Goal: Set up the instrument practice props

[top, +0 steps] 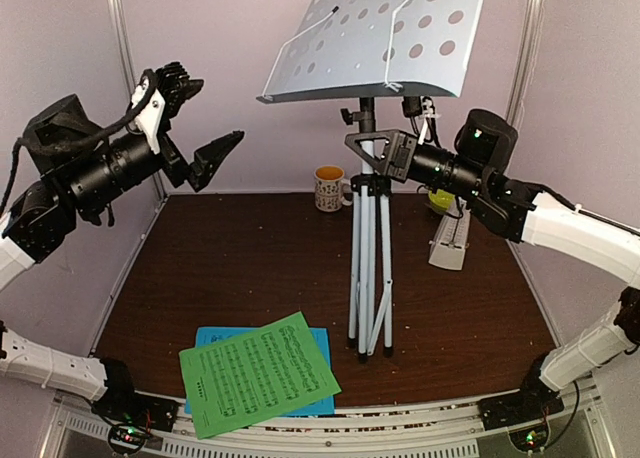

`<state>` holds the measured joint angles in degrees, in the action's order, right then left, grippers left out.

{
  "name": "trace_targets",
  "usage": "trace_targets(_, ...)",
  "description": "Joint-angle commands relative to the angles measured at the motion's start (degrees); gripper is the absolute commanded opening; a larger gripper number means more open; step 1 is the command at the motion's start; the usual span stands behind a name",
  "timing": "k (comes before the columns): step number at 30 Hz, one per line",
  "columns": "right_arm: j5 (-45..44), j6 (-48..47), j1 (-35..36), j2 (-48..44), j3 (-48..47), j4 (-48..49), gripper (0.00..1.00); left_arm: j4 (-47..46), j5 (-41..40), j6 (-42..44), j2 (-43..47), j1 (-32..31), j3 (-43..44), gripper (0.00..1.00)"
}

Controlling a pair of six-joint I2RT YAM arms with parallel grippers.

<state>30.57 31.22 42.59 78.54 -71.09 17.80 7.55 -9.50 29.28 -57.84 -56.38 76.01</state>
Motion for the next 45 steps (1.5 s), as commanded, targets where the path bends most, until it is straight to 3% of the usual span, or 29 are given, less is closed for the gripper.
trace_targets(1, -6.6, -3.9, -0.7, -3.8, -5.7, 16.4, 0.0, -3.7, -1.3, -12.4, -0.7, 3.4, -3.4, 0.98)
trace_targets(7, -8.9, -7.2, -0.7, -3.5, -5.6, 18.6, 0.0, -7.8, 0.0, -21.3, -4.1, 7.1, -10.1, 0.98)
trace_targets(12, -12.0, -11.4, -0.7, -3.6, -4.3, 20.0, 0.0, -11.0, 6.5, -27.9, -9.1, 9.5, -13.0, 0.98)
trace_targets(17, -15.3, -13.9, -0.7, -3.1, -2.4, 23.5, 0.0, -16.9, 9.0, -27.9, -14.8, 9.6, -15.4, 0.97)
trace_targets(24, -11.0, -12.2, -0.7, -1.4, -0.4, 31.3, 0.0, -27.1, 16.8, -25.4, -19.9, 9.6, -19.0, 0.91)
trace_targets(34, -5.0, -8.2, -0.7, -0.2, -0.1, 37.3, 0.0, -34.3, 29.1, -27.0, -30.0, 9.4, -14.5, 0.77)
trace_targets(38, -5.7, -7.8, -0.7, -0.2, 0.4, 38.0, 0.0, -34.0, 29.8, -27.0, -31.4, 9.1, -13.1, 0.7)
trace_targets(45, -16.4, -12.0, -0.5, -1.6, 1.3, 32.9, 0.0, -34.1, 20.8, -24.4, -26.4, 5.3, -18.5, 0.63)
